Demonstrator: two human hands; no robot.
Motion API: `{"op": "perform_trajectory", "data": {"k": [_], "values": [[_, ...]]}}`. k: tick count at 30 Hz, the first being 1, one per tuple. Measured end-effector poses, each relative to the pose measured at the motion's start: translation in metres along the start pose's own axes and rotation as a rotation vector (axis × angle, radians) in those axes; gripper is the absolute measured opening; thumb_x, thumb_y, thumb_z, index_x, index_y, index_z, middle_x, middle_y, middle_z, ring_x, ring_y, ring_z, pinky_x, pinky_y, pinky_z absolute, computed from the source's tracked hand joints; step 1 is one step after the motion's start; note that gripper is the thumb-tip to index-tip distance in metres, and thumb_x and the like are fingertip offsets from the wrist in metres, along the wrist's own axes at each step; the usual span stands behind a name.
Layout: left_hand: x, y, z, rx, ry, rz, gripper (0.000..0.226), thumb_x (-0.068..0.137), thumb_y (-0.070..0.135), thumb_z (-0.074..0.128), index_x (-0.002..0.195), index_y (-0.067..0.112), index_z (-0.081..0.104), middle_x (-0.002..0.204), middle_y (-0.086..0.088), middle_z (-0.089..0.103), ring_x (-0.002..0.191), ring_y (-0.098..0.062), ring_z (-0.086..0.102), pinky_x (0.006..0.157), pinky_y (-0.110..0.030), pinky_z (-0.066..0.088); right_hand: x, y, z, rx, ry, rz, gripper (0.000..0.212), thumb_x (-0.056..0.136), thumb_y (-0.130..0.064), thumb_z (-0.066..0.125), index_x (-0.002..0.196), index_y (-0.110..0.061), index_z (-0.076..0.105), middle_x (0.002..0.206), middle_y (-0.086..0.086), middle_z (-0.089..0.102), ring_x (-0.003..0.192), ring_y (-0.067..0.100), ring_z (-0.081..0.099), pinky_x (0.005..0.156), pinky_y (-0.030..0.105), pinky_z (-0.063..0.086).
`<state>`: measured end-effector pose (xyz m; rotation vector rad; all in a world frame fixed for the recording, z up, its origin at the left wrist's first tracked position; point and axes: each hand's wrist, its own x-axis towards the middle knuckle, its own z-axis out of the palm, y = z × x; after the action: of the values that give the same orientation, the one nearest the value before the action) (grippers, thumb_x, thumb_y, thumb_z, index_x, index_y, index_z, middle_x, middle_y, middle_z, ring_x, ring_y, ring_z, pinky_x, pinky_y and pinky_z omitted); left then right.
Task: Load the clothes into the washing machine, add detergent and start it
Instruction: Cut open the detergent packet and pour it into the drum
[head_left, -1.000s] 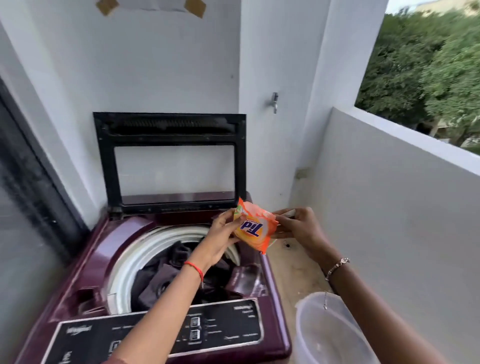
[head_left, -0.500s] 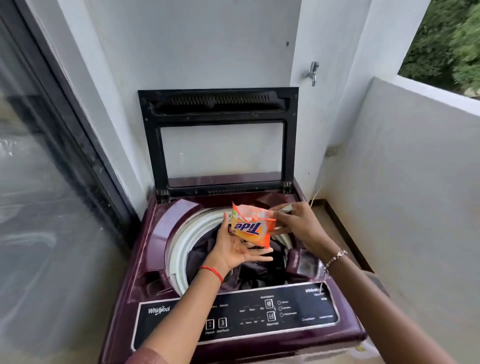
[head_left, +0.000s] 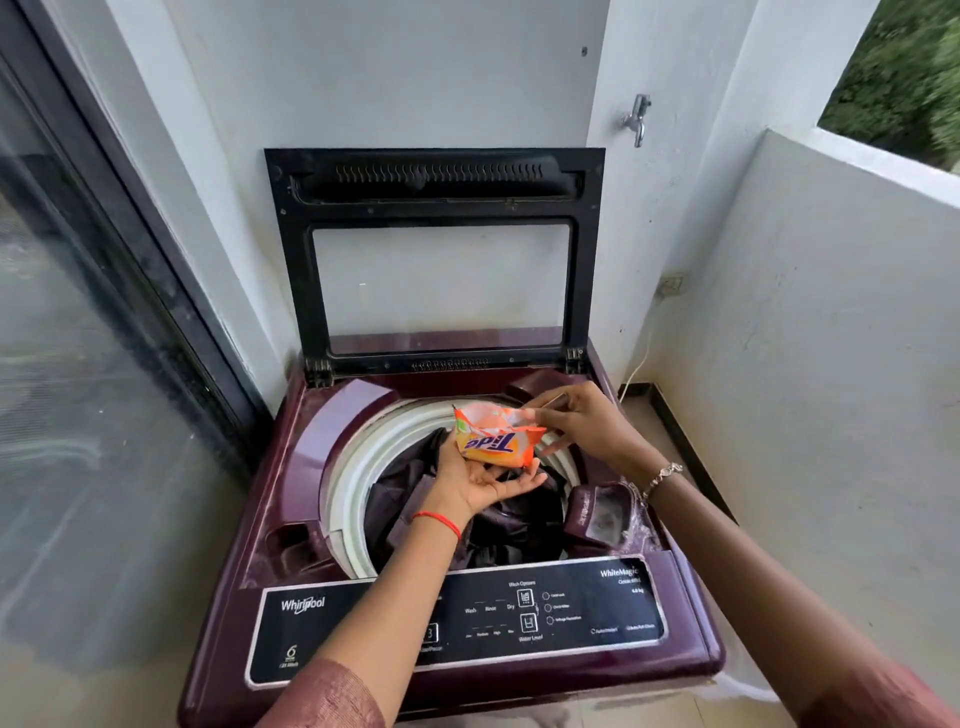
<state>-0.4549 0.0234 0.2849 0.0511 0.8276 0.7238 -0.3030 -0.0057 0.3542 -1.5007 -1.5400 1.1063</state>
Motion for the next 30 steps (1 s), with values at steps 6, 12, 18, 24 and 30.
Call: {"op": "perform_trajectory", "data": {"k": [6, 12, 18, 24, 30], "values": [[0.008, 0.002, 0.015, 0.000, -0.009, 0.053, 0.053, 0.089, 0.048, 0.045, 0.097, -0.003, 0.055, 0.105, -0.024, 0.053, 0.081, -0.038, 0.051, 0.073, -0.058, 0.043, 0.013, -0.012, -0.018, -0.147, 0.079, -0.123, 0.019, 0.086, -0.016, 0.064, 0.090, 0.001, 0.068, 0.069, 0.004, 0.067, 0.057, 0.017, 0.063, 0.044, 0.019, 0.049], [0.016, 0.005, 0.024, -0.062, -0.093, 0.078, 0.052, 0.090, 0.046, 0.046, 0.100, -0.004, 0.055, 0.111, -0.023, 0.054, 0.089, -0.043, 0.053, 0.094, -0.066, 0.031, 0.012, -0.031, -0.036, -0.269, 0.061, -0.319, 0.013, 0.084, -0.017, 0.065, 0.085, -0.005, 0.072, 0.068, 0.005, 0.067, 0.057, 0.009, 0.058, 0.049, 0.010, 0.043], [0.024, 0.008, 0.047, -0.119, -0.158, 0.290, 0.044, 0.096, 0.036, 0.041, 0.102, -0.006, 0.055, 0.100, -0.031, 0.064, 0.088, -0.057, 0.060, 0.085, -0.067, 0.045, 0.004, -0.033, -0.050, -0.455, 0.157, -0.513, 0.010, 0.083, -0.012, 0.067, 0.084, -0.004, 0.072, 0.078, 0.007, 0.071, 0.063, 0.005, 0.057, 0.060, 0.007, 0.039], [0.022, 0.011, 0.072, -0.186, -0.129, 0.392, 0.043, 0.096, 0.035, 0.041, 0.095, -0.005, 0.054, 0.095, -0.023, 0.061, 0.068, -0.038, 0.069, 0.055, -0.050, 0.056, -0.006, -0.031, -0.060, -0.433, 0.091, -0.533, 0.010, 0.083, -0.011, 0.067, 0.086, -0.003, 0.073, 0.075, -0.005, 0.064, 0.065, -0.009, 0.056, 0.061, 0.003, 0.039], [0.017, 0.007, 0.082, -0.198, -0.153, 0.323, 0.044, 0.096, 0.035, 0.036, 0.102, -0.006, 0.053, 0.100, -0.028, 0.059, 0.110, -0.050, 0.051, 0.095, -0.061, 0.035, -0.012, -0.033, -0.061, -0.384, 0.262, -0.579, 0.012, 0.083, -0.008, 0.066, 0.087, 0.001, 0.072, 0.081, 0.012, 0.071, 0.071, 0.007, 0.055, 0.061, 0.004, 0.038]]}}
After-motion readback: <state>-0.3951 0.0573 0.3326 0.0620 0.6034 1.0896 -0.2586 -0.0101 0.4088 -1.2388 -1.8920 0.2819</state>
